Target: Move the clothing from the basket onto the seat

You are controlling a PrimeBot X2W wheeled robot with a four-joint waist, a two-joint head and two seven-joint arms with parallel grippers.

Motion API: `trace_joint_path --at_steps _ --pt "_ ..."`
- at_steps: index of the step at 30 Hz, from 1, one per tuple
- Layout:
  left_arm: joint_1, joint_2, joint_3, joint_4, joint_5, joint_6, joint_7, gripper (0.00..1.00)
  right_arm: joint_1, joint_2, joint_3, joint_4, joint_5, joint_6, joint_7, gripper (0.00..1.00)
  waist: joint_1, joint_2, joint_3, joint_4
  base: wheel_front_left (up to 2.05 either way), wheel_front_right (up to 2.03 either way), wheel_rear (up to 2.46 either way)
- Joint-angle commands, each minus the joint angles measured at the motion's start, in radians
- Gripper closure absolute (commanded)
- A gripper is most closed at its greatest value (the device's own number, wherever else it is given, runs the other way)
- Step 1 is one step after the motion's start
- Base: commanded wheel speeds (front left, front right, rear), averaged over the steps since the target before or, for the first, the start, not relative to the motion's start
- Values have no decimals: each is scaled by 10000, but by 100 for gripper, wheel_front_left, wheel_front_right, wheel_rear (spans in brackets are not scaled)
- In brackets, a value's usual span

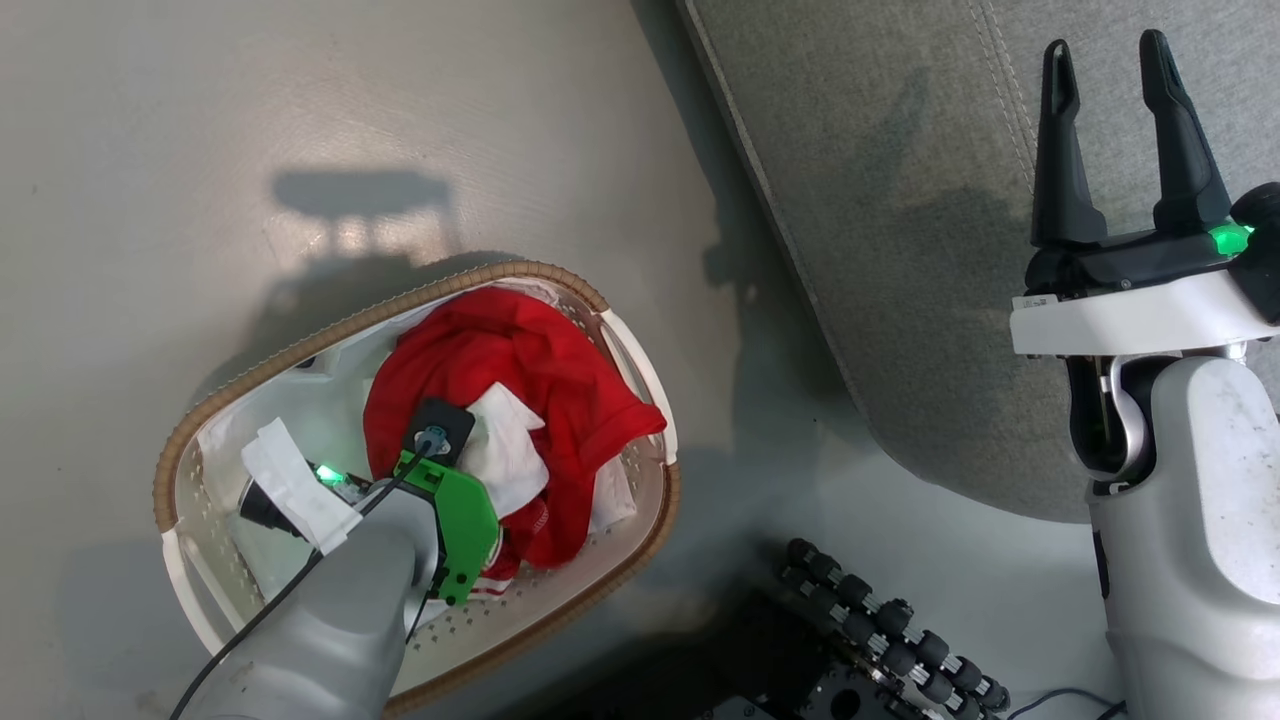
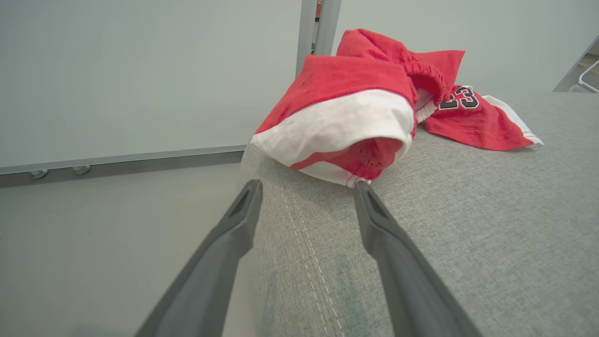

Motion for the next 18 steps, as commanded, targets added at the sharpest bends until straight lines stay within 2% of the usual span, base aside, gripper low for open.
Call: trace_joint_path --at_steps 1,9,18 --pt "117 11 -8 50 -66 -77 9 100 -1 -12 -26 -16 -12 -14 -2 0 -1 -1 -76 40 0 0 0" --pt "488 -143 -151 -247 -289 -603 -716 100 260 -15 -101 124 -367 -14 -2 0 -1 -1 -812 568 0 0 0" --pt "1146 -210 -285 -1307 -617 -995 -1449 100 707 -21 -252 551 -1139 -14 -2 0 -1 -1 -2458 1579 0 0 0"
